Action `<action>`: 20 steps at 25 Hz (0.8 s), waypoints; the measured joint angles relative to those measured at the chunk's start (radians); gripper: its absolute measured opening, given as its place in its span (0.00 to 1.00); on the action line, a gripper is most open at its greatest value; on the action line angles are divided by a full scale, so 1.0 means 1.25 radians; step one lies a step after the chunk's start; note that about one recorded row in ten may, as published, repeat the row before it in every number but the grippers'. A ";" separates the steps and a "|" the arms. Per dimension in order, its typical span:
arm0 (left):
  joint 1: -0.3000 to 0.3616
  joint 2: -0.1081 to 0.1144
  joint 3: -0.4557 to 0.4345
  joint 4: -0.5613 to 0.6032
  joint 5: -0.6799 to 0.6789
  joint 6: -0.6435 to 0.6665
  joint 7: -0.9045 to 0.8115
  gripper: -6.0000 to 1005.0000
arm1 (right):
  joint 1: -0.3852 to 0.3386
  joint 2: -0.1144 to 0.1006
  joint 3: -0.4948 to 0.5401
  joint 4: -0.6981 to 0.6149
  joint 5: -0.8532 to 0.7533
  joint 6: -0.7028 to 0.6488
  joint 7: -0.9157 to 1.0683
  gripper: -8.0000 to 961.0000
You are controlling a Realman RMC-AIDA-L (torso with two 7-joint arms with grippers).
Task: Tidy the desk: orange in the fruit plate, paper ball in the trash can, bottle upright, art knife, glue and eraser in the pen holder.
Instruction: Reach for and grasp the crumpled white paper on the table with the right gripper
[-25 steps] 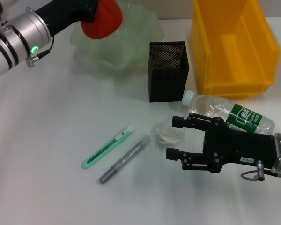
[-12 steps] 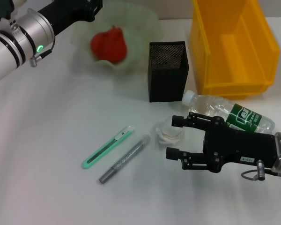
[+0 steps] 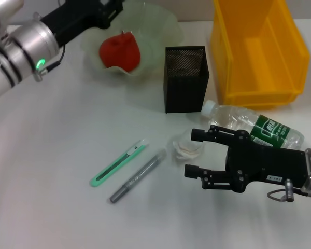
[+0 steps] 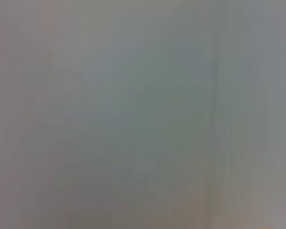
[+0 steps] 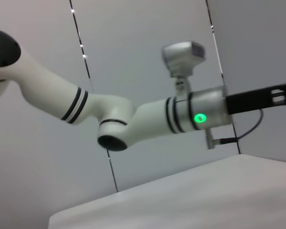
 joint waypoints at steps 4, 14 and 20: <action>0.068 0.003 0.070 0.050 0.001 0.183 -0.038 0.44 | -0.004 -0.001 0.000 0.001 0.014 -0.009 -0.003 0.85; 0.309 0.007 0.214 0.215 0.003 0.505 -0.150 0.43 | -0.004 -0.004 0.001 -0.005 0.065 -0.020 0.032 0.85; 0.417 0.008 0.216 0.216 0.008 0.556 -0.145 0.43 | -0.005 -0.006 -0.006 -0.209 0.107 -0.078 0.244 0.85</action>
